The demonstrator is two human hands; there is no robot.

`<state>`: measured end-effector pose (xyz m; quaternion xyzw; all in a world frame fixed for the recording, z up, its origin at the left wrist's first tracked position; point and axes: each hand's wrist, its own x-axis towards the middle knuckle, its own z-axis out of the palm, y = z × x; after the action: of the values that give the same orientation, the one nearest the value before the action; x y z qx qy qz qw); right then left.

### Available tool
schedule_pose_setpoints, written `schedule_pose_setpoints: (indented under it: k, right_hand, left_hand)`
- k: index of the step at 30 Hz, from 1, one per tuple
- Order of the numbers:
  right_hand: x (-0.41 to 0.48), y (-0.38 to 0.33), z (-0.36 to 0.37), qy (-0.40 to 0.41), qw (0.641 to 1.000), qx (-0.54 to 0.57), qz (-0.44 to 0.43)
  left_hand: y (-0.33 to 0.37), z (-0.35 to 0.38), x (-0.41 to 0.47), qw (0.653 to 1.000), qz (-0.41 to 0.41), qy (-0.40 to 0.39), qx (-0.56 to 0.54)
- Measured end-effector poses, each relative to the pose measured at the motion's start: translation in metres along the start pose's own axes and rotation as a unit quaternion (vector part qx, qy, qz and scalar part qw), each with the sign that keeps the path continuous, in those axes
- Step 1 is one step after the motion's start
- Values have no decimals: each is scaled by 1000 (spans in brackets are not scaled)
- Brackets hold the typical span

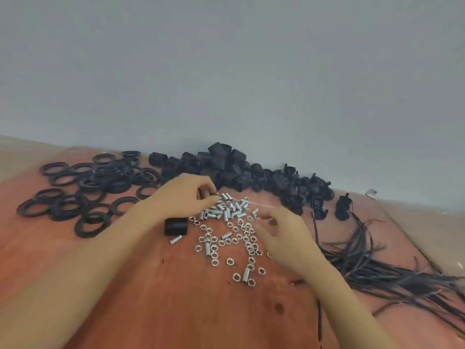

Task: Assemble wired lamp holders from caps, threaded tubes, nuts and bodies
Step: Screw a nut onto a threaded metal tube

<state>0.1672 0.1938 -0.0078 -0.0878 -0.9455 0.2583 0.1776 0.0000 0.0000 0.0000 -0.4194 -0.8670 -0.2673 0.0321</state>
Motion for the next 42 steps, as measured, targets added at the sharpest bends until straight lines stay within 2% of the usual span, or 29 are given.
schedule_pose_setpoints:
  k: [2,5,7,14,21,30,36,40,42]
  right_hand:
    - [15,5,12,-27,996,-83,-11]
    - [33,9,33,-55,990,-125,-23]
    - [37,8,44,-62,988,-135,-40]
    - [40,10,64,-34,988,-142,-49]
    - [47,18,68,-11,998,-61,2]
    - [51,24,69,-11,997,-25,74]
    - [50,25,69,-12,995,-73,63]
    - [49,25,68,-10,995,-65,76]
    - [47,25,70,-3,995,-72,73]
  left_hand:
    - [7,9,-4,996,37,4,75]
    - [22,33,-14,982,121,15,141]
    - [29,45,-16,975,139,32,168]
    - [33,63,-27,978,107,43,173]
    - [32,65,-27,972,96,58,206]
    - [38,69,-29,971,96,77,206]
    - [42,68,-29,968,107,96,205]
    - [41,63,-28,967,115,133,187]
    - [37,59,-28,971,123,120,169]
